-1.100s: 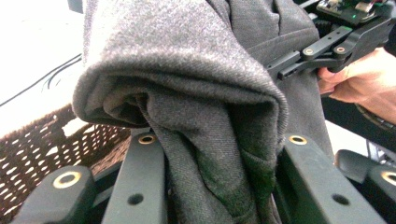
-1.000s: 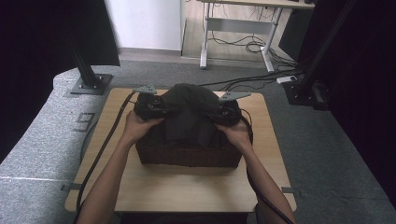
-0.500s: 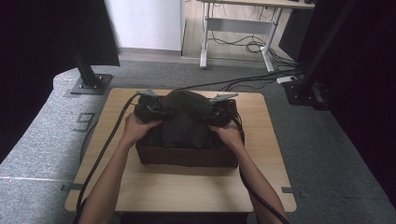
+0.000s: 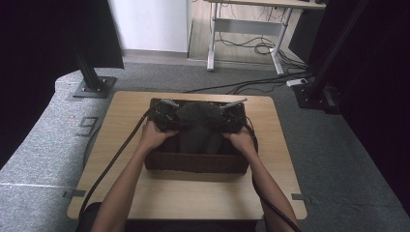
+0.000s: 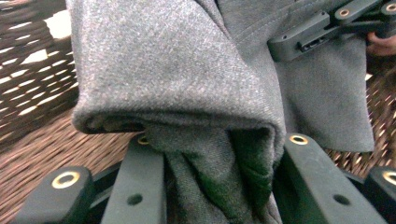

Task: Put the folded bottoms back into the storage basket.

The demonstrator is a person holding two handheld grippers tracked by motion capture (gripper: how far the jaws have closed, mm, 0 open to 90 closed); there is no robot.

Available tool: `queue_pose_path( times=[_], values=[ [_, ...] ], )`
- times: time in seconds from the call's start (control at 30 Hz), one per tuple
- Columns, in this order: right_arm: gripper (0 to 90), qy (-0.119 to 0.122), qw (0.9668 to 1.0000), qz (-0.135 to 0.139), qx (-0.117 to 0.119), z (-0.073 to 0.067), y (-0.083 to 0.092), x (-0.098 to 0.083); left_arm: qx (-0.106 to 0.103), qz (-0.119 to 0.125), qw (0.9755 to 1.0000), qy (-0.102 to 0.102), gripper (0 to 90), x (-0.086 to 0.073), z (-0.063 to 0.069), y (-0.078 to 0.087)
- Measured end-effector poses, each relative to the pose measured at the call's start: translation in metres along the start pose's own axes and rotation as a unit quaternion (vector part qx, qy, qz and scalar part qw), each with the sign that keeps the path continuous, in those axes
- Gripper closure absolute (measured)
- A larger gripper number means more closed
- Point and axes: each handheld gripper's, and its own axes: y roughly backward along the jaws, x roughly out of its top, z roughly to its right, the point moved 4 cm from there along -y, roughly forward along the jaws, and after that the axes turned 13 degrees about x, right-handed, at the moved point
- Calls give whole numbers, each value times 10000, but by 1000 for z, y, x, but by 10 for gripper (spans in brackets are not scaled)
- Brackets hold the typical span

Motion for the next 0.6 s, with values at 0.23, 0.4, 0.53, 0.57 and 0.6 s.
queue_pose_path(
  times=[0.23,0.4,0.53,0.57,0.6],
  values=[
    [660,62,9998,-193,79,-7,-28,7,251,-307,9992,35,648,-11,-13,0],
    [649,-204,9992,-325,-81,7,-20,-3,184,-468,9987,30,640,-1,-2,-22],
    [593,-438,9970,-534,-342,18,-16,-11,481,-720,9962,-69,574,-3,3,-41],
    [560,-469,9964,-566,-433,18,-16,-11,685,-797,9944,-75,521,-3,0,-40],
    [512,-496,9958,-566,-517,19,-16,-9,913,-870,9920,-63,462,-3,-3,-38]
  ],
)
